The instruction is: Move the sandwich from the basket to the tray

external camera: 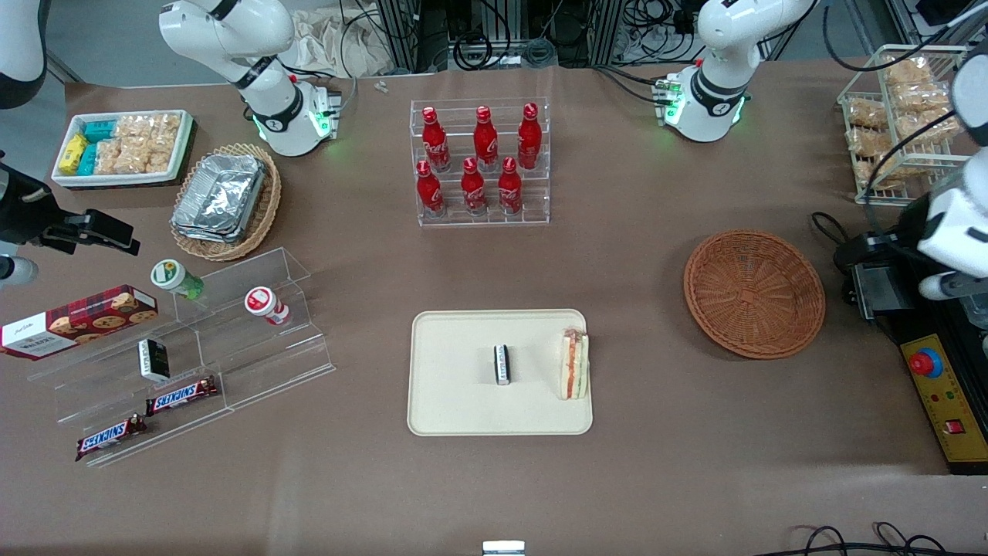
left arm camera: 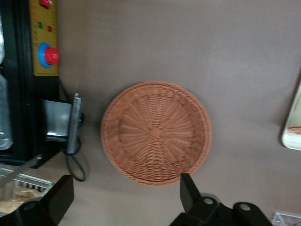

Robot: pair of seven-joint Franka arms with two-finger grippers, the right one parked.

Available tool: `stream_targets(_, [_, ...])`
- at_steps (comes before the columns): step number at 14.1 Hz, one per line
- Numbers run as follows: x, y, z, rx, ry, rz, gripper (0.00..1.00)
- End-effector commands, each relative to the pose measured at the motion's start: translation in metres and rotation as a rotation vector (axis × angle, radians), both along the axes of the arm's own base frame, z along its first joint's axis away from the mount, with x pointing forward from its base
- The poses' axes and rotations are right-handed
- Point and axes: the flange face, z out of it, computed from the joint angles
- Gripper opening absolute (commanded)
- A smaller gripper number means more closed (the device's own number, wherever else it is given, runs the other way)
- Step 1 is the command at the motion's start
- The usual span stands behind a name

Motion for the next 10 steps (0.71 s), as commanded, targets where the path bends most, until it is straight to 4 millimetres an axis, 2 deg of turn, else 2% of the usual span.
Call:
stream_targets(1, [-0.017,0.016,0.013,-0.028,-0.002,-0.032,1.0])
stream_targets(4, [-0.022,-0.004,0.014,-0.044,-0.007,-0.085,1.0])
stream_targets(6, [-0.014,-0.037,0.022,-0.036,-0.022,-0.146,1.0])
stream_targets(8, [-0.006,-0.061,0.018,-0.026,-0.016,-0.195,1.0])
stream_targets(10, [-0.001,-0.066,0.019,-0.043,-0.021,-0.201,1.0])
